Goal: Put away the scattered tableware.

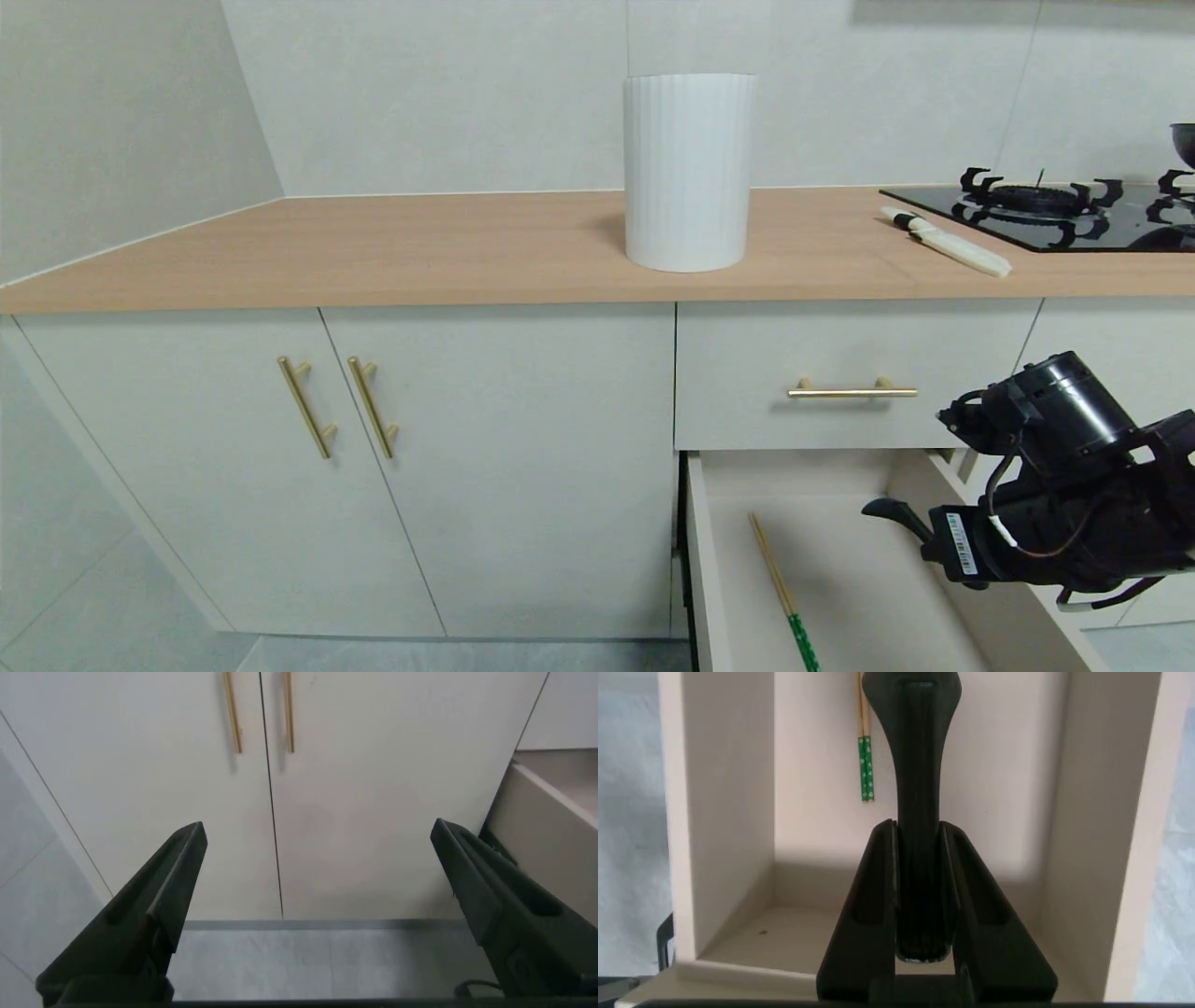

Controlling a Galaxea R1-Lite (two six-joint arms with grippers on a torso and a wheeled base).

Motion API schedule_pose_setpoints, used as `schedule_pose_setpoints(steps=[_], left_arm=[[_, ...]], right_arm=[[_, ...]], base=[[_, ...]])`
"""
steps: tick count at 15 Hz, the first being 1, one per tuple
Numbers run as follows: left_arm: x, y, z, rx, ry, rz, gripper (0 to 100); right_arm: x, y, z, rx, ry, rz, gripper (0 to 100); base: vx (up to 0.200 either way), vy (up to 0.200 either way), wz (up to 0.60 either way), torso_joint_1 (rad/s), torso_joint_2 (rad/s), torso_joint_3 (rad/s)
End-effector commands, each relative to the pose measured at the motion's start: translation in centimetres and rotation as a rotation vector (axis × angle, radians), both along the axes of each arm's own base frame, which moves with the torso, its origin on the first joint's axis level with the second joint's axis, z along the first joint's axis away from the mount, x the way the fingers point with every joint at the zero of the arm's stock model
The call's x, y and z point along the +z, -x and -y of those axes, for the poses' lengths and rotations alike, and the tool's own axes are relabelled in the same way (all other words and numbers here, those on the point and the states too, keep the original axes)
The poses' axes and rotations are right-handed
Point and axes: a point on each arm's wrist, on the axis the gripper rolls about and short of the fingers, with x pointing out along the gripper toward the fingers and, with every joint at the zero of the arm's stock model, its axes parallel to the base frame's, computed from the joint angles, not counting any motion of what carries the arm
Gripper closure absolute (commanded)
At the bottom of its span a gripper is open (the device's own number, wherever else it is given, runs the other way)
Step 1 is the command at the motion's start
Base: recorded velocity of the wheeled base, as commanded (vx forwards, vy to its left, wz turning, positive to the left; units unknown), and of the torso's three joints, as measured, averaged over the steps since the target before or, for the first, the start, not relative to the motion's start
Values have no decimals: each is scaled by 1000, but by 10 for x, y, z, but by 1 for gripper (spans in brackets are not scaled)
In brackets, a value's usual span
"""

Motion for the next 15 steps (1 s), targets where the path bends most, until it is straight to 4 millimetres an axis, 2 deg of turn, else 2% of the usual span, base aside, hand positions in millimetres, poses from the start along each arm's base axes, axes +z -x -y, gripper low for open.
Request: schedule_pose_setpoints(steps=[1, 3, 5, 7, 9, 11, 12, 13, 15], left_arm=[[0, 0, 0, 1, 0, 0, 0], [0, 0, 0, 1, 0, 0, 0], [0, 0, 0, 1, 0, 0, 0], [0, 0, 0, 1, 0, 0, 0], [0, 0, 0, 1, 0, 0, 0], [0, 0, 0, 1, 0, 0, 0], [0, 0, 0, 1, 0, 0, 0], [0, 0, 0, 1, 0, 0, 0], [0, 0, 0, 1, 0, 0, 0]], right_arm=[[-1, 0, 0, 0, 2, -4, 100], [-2, -2, -1, 2, 2, -7, 100], [-11, -13, -6, -2, -12, 21, 100], [-33, -20, -8, -6, -13, 47, 100], [-51, -34, -14, -4, -24, 65, 100], [-79, -51, -20, -22, -7, 58, 100], [-87, -54, -21, -30, -2, 71, 100], [-110, -61, -23, -36, 2, 77, 100], [-132, -69, -23, -47, 5, 77, 100]], base=[[0, 0, 0, -12, 71, 36], [0, 0, 0, -4, 18, 28], [0, 0, 0, 0, 0, 0], [0, 0, 0, 0, 0, 0], [0, 0, 0, 0, 0, 0], [0, 0, 0, 0, 0, 0], [0, 0, 0, 0, 0, 0], [0, 0, 0, 0, 0, 0], [0, 0, 0, 0, 0, 0]])
